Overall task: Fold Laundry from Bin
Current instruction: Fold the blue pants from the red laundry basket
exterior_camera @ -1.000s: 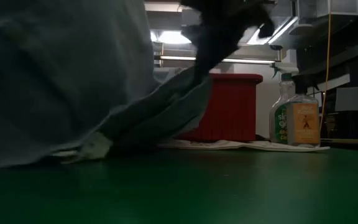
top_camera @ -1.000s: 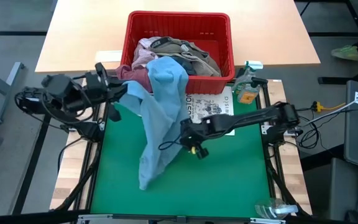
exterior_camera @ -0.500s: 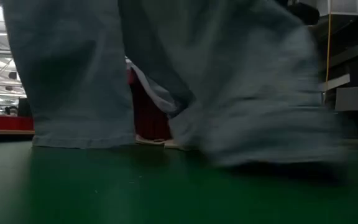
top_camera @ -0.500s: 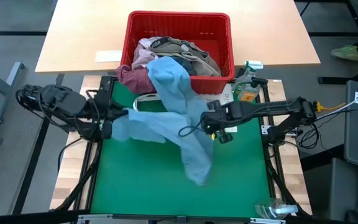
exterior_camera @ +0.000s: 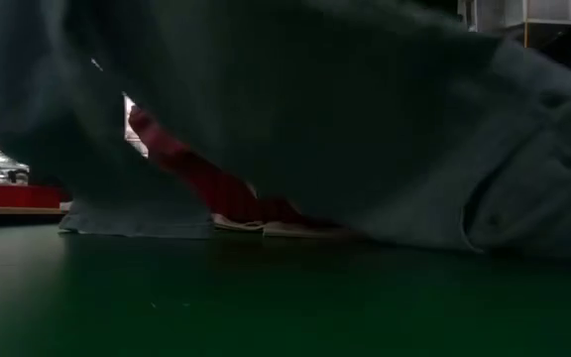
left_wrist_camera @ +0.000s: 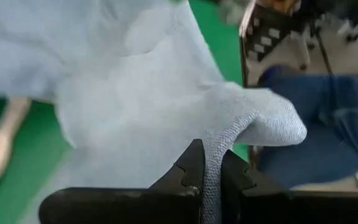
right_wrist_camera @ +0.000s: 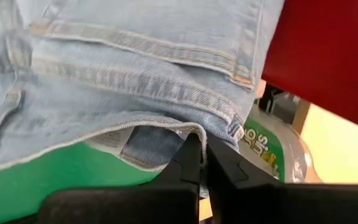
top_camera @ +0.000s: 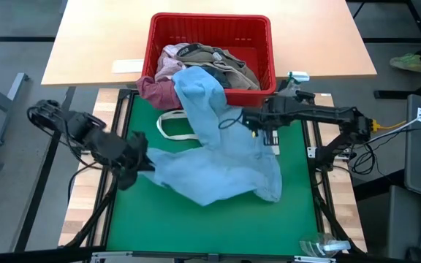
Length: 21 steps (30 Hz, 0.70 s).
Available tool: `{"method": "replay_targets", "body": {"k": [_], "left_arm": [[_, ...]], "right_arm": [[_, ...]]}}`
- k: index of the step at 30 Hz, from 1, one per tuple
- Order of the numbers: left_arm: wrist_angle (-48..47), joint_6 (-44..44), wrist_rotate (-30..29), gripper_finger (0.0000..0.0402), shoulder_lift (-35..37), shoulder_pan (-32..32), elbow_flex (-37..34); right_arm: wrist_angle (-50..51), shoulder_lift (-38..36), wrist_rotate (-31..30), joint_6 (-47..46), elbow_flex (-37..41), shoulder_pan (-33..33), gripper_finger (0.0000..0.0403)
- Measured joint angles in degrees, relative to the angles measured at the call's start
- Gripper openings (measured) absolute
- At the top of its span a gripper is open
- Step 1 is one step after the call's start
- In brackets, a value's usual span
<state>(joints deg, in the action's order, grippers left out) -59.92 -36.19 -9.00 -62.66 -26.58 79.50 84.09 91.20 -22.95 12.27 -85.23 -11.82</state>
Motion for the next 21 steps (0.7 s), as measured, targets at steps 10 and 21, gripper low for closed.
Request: {"method": "replay_targets", "body": {"k": [10, 21], "left_arm": [[-0.9, -2.7, 1.0, 0.0009, -12.2, -4.2, 0.0], [-0.8, -2.7, 1.0, 0.0009, -21.7, -5.1, 0.0]], "right_arm": [[0.0, 0.0, 5.4, 1.5, 0.0, -7.8, 0.0018], [1.3, 0.0, 2.2, 3.4, 0.0, -8.8, 0.0024]]}}
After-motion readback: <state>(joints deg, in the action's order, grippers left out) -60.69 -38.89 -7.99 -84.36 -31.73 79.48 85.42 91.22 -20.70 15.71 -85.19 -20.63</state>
